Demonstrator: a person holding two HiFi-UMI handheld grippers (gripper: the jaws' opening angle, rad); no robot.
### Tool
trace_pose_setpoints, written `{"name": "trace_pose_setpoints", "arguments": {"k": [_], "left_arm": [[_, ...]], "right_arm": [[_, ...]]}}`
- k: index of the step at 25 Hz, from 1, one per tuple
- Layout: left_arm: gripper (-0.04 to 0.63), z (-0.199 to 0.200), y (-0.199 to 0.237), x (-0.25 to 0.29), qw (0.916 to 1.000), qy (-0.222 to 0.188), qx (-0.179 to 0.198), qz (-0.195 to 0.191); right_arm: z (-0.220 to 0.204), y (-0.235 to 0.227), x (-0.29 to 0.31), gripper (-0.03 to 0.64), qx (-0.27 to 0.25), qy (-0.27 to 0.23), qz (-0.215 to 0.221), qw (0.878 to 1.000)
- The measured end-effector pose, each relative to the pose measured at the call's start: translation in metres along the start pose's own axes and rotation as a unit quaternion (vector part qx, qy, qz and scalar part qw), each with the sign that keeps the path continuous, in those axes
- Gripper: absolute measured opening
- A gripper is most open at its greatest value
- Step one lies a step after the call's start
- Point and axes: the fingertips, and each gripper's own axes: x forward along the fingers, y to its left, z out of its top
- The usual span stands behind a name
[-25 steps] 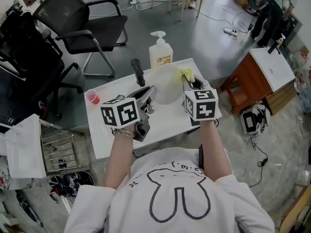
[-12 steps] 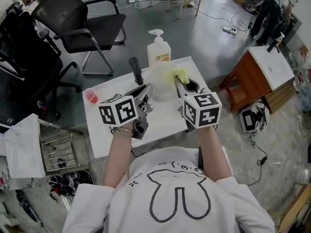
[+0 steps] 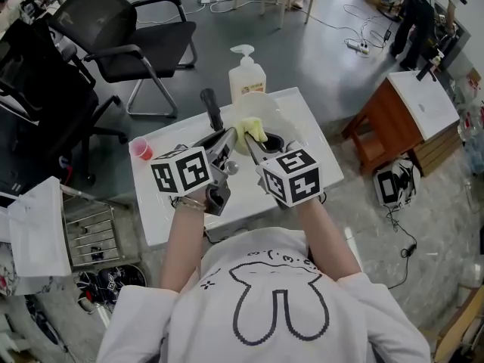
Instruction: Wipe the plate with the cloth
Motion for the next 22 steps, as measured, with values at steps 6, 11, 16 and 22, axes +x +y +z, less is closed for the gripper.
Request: {"name": "trace_pose_setpoints", "arguments": {"k": [6,11,16,22], "left_arm": [[0.018,0.001,-0.002,0.001,0.9999,0.002,0.011,0.003],[0.020,0.003,-0.002,0.002,1.0000,-0.002,0.008,-0.003],[0.020,0.004,-0.007,0.002,0.9999,-0.003,0.014,-0.009],[0.020,0.004,-0.008,0.003,0.9998,-0.006,0.014,-0.010]], "right_arm": [[-0.011,-0.018,0.003,0.048,-0.014,0.026,-0.043,0.999],[-0.017,-0.044,0.000,0.048,-0.011,0.037,-0.084,0.996],[-0.022,-0.076,-0.009,0.048,0.005,0.042,-0.127,0.991],[-0.026,-0.108,-0.025,0.048,0.032,0.040,-0.177,0.983]]}}
